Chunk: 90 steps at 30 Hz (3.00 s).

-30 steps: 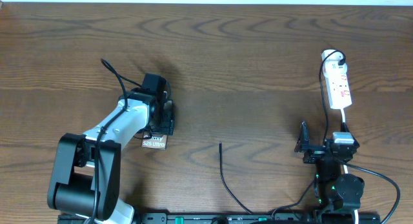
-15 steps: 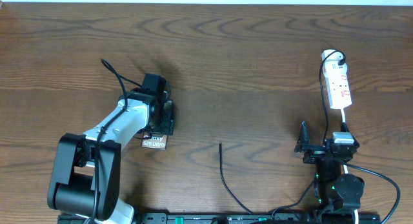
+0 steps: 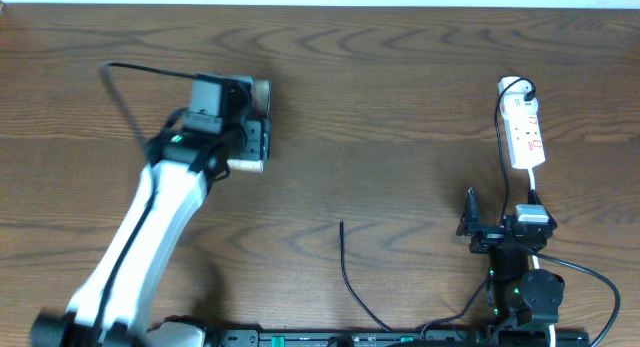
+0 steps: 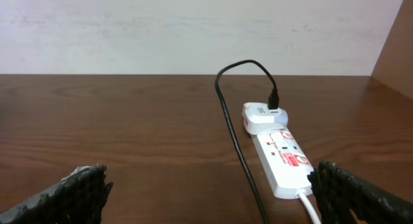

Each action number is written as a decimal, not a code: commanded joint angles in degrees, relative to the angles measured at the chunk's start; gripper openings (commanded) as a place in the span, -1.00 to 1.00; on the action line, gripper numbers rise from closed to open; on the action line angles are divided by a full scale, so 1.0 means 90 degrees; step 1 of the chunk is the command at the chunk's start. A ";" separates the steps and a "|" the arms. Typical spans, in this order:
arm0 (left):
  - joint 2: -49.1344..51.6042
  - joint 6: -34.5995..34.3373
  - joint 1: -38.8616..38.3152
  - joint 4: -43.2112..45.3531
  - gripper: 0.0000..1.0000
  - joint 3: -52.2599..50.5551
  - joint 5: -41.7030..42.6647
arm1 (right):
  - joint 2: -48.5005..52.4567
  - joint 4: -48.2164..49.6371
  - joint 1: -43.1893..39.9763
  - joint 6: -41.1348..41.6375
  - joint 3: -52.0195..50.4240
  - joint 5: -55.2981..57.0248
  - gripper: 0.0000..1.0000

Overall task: Plug charger to phone and switch on socket
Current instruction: 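Lift the phone with the left gripper and raise it upright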

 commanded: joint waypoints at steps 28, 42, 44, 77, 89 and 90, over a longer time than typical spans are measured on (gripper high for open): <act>-0.2781 -0.9044 0.1768 0.0639 -0.85 0.0061 0.3504 | -0.0034 -0.0017 -0.0027 0.0090 -0.0007 0.0073 0.99; 0.0063 -0.9355 0.2154 0.0673 -0.85 0.0061 0.7223 | -0.0034 -0.0017 -0.0027 0.0090 -0.0007 0.0073 0.98; 0.0177 -0.9355 0.2154 0.0673 -0.85 0.0061 0.7244 | -0.0034 -0.0017 -0.0027 0.0090 -0.0007 0.0073 0.99; 0.0206 -0.7431 0.1625 -0.0323 -0.85 0.0058 0.3956 | -0.0034 -0.0017 -0.0027 0.0090 -0.0007 0.0073 0.99; 0.0206 -0.6958 0.0680 -0.2242 -0.85 0.0058 0.0901 | -0.0034 -0.0017 -0.0027 0.0090 -0.0007 0.0073 0.99; 0.0206 -0.6958 0.0600 -0.2271 -0.85 0.0056 0.0758 | -0.0034 -0.0017 -0.0027 0.0090 -0.0007 0.0073 0.99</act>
